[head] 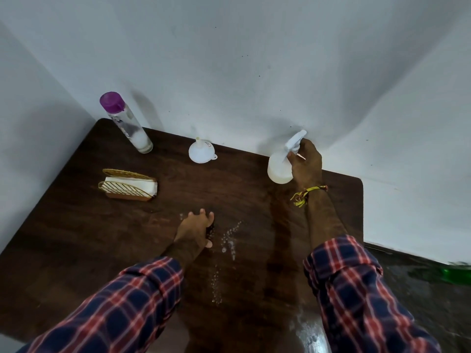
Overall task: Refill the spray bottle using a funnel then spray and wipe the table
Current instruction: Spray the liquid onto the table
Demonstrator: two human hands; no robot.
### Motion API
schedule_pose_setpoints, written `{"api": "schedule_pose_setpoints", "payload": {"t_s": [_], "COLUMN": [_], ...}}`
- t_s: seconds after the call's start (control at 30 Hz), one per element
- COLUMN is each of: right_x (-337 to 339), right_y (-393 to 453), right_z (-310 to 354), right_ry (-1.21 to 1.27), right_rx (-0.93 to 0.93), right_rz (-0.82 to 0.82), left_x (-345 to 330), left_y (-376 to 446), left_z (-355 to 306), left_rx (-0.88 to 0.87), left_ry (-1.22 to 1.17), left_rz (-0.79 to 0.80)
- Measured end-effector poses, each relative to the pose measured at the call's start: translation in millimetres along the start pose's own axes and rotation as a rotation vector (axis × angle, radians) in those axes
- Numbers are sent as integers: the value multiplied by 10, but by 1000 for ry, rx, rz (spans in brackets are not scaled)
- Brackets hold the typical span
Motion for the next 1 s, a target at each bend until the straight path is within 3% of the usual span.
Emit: {"api": "schedule_pose_setpoints", "payload": {"t_s": [0.33, 0.4, 0.7, 0.8, 0.9, 1.0], "right_x": [62, 46, -106, -339, -668, -1181], "right_y": [25, 42, -1095, -1572, -1943, -2162], "right_z": [14, -5, -15, 43, 160, 400], "right_ry": [-126, -87, 79, 94, 75, 38], "right_rx": [31, -43, -265, -371, -470, -525], "right_rz": [270, 284, -184, -299, -395, -337], "left_x": [-19, -21, -71, -219, -412, -666], "left_y": [27, 26, -169, -342, -605, -794], "left_z": [1, 7, 13, 203, 581, 1145], "left_rx": [2, 2, -77, -217, -298, -271], "left_ry": [56, 59, 49, -225, -427, -485], "left_rz": [-36, -35, -126, -211, -433, -530]}}
Point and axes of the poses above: each hand's wrist, its own y-axis towards the middle knuckle, its own x-axis out of the back of the hand, z = x × y, the point moved 4 cm from there along y, towards the middle knuckle, and after that the axes turned 11 degrees about z, right-handed, at the moved point
